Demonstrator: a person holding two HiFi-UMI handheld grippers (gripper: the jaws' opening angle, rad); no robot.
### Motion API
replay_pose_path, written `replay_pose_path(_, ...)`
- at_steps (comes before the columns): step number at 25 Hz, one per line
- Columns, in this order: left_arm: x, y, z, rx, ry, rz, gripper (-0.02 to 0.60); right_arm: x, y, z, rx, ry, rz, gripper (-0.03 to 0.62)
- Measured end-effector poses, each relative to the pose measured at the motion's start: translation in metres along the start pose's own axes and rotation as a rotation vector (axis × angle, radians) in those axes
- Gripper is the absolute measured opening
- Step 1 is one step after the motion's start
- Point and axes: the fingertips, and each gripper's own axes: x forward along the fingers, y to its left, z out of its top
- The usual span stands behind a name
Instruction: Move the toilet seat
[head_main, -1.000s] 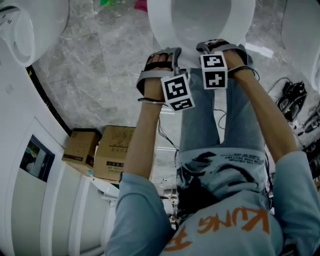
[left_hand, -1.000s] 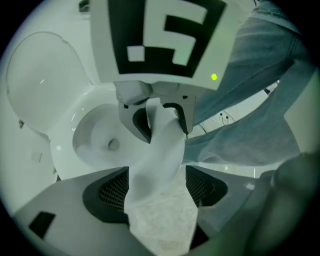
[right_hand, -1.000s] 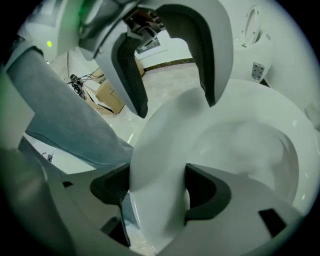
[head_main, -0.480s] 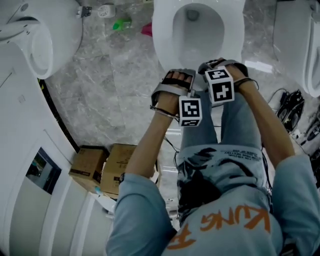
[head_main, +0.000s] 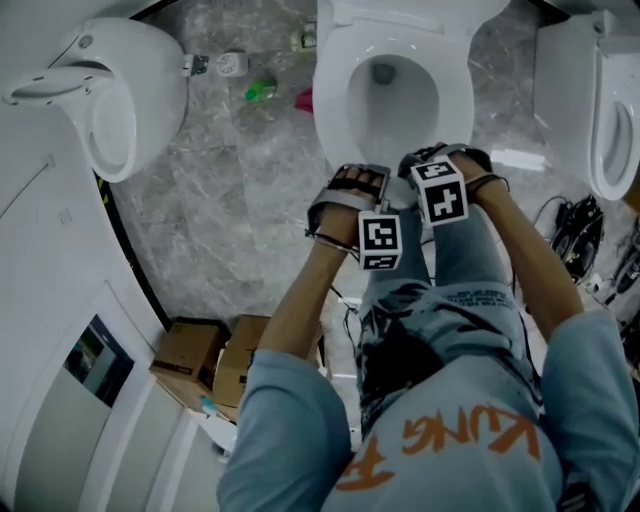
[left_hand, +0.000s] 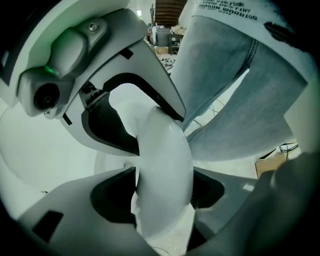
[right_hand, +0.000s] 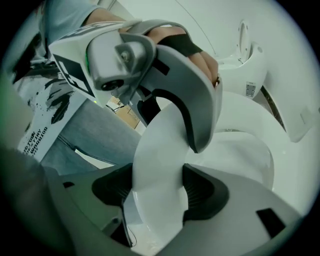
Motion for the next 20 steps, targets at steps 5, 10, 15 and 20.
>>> replay_pose_path(5,-0.033,0.023,0.005,-0.03,0.0,0.005,0.275,-0.035,-0.001,0.006,0.014,-0.035,-0.093,0.304)
replay_pose_path(10,-0.07,0.057,0.016,-0.09,-0.022,0.055,0.272,-0.073,-0.008,0.009,0.052,-0.12,-0.263,0.3)
replay_pose_path(15,-0.1,0.09,0.02,-0.113,-0.033,0.117,0.272,-0.112,-0.016,0.012,0.069,-0.145,-0.403,0.269)
replay_pose_path(20,-0.129,0.12,0.026,-0.194,-0.025,0.173,0.272,-0.152,-0.018,0.011,0.069,-0.181,-0.493,0.231)
